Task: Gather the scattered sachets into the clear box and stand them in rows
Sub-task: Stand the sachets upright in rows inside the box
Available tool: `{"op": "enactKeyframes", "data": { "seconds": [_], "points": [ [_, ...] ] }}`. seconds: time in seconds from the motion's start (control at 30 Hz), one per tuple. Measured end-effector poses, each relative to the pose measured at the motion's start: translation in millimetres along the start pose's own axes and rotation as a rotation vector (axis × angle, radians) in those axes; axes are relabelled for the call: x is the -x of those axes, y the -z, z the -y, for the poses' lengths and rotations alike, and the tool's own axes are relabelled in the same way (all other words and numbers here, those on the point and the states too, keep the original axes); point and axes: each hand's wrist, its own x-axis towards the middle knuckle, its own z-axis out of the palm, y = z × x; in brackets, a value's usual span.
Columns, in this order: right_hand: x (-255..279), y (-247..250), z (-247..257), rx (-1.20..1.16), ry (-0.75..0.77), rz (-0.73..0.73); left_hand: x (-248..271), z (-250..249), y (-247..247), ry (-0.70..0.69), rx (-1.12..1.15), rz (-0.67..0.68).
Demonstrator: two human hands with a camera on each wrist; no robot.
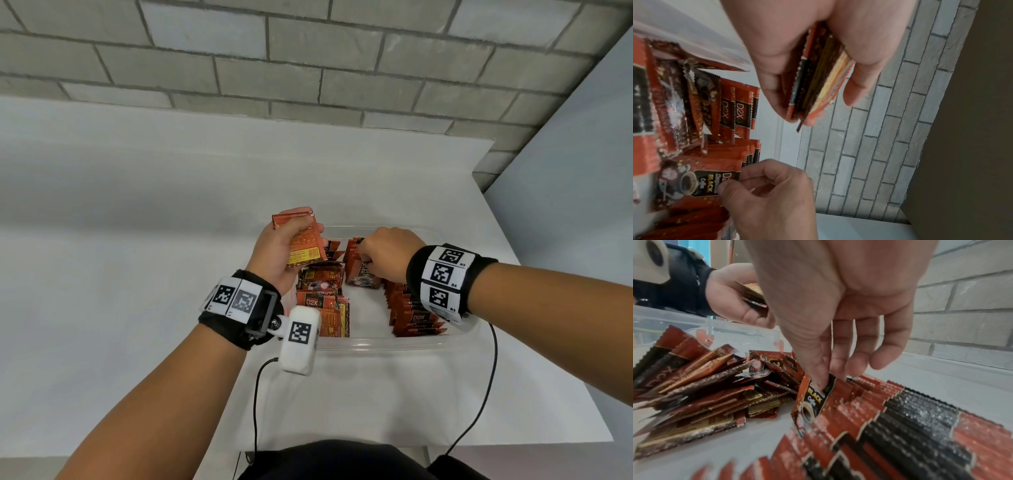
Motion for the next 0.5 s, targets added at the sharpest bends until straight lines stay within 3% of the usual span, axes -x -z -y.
{"op": "enactKeyframes", "data": {
  "seconds": [0.5],
  "points": [
    [1.6,-1.4,-6.7,-0.089,0.025,-0.021,-0.9,0.4,-0.5,-0.004,0.006,0.011]
  ]
}}
